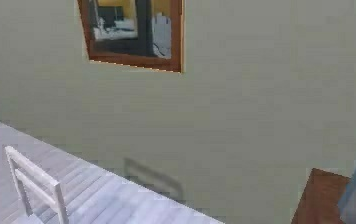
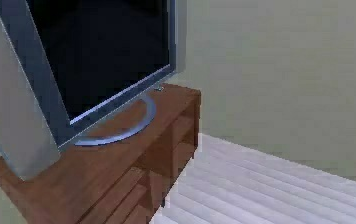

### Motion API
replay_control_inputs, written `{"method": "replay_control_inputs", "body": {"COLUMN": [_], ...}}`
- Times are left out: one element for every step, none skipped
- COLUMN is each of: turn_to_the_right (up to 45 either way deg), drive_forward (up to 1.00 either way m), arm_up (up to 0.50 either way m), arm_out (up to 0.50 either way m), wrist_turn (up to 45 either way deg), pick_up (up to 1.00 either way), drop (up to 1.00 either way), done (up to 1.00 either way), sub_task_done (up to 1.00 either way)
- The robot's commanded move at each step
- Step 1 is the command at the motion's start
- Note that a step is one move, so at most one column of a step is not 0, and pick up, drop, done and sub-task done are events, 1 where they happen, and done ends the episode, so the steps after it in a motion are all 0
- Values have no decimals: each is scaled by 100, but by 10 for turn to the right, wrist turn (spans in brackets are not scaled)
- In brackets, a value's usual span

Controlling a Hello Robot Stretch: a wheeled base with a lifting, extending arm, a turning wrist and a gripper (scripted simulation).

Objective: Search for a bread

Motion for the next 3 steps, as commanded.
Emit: {"method": "replay_control_inputs", "body": {"turn_to_the_right": [0, -450, -120], "drive_forward": [65, 0, 0], "arm_up": [0, 0, 0], "arm_out": [0, 0, 0], "wrist_turn": [0, 0, 0], "pick_up": [0, 0, 0], "drop": [0, 0, 0], "done": [0, 0, 0], "sub_task_done": [0, 0, 0]}}
